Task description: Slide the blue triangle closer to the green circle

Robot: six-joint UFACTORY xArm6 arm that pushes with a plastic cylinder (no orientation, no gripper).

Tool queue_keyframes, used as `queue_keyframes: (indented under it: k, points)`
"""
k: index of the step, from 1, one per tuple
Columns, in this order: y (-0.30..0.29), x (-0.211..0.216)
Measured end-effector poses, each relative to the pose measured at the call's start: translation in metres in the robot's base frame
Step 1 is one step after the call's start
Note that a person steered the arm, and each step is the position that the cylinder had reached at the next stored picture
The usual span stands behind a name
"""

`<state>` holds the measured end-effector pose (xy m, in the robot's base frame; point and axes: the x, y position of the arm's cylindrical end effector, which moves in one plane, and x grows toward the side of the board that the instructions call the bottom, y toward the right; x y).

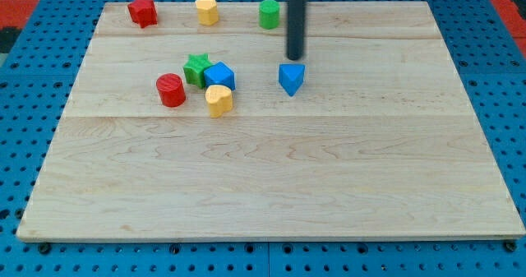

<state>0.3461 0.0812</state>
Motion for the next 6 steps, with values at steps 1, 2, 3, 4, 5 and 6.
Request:
queue_keyframes:
  k: [1,2,3,4,5,6]
  points:
    - [0.045,0.062]
    - [-0.003,0.065]
    - [-0.042,0.028]
    - [-0.054,0.04]
    - [-0.085,0.027]
    - [-0.07,-0.024]
